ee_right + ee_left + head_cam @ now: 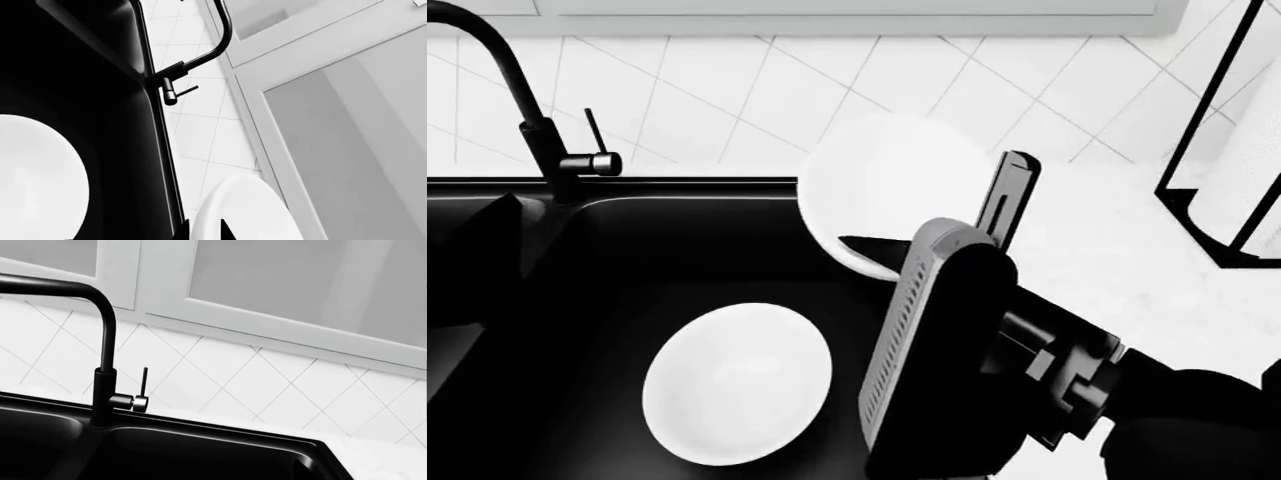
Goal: Stack the bowls in the sink.
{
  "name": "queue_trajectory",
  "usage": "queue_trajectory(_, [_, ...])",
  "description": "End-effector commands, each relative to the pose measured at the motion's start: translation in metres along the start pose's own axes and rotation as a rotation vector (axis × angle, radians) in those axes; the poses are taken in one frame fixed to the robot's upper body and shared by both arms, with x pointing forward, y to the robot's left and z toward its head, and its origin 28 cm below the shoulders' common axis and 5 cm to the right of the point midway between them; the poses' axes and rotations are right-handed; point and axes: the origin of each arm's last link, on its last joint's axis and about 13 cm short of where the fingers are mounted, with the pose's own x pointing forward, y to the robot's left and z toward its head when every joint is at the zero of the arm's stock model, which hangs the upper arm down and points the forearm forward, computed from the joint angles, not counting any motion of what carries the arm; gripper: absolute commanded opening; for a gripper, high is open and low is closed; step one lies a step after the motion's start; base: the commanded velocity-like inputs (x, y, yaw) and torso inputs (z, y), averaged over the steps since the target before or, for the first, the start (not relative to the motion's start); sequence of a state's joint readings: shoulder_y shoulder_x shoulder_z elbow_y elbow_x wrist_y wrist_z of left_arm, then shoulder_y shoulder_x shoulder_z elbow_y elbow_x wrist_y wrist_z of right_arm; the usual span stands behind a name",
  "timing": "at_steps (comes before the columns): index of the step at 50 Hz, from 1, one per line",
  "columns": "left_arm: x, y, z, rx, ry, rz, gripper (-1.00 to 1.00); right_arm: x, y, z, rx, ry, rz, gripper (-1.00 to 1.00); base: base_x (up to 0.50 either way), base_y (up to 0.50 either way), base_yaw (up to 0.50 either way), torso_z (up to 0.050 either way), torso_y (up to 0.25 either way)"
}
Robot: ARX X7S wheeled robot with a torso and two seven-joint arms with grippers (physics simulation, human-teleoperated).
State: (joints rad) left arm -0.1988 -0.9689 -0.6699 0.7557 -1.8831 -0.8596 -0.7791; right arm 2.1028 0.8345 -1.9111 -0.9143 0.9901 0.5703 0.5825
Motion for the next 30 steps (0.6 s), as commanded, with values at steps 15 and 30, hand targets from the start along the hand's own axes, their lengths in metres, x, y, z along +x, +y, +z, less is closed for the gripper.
queue_trajectory(15, [-0.002, 0.0, 0.001, 0.005, -0.003, 0.004, 1.0, 0.023, 0.017, 0.005, -0.036, -0.08, 0.035, -1.0, 0.0, 0.0, 0.0, 0.0, 0.0])
queue_trajectory(30, [-0.002, 0.001, 0.0, 0.004, 0.003, 0.013, 1.0, 0.042, 0.006, 0.008, -0.002, -0.078, 0.06, -1.0, 0.0, 0.0, 0.0, 0.0, 0.001])
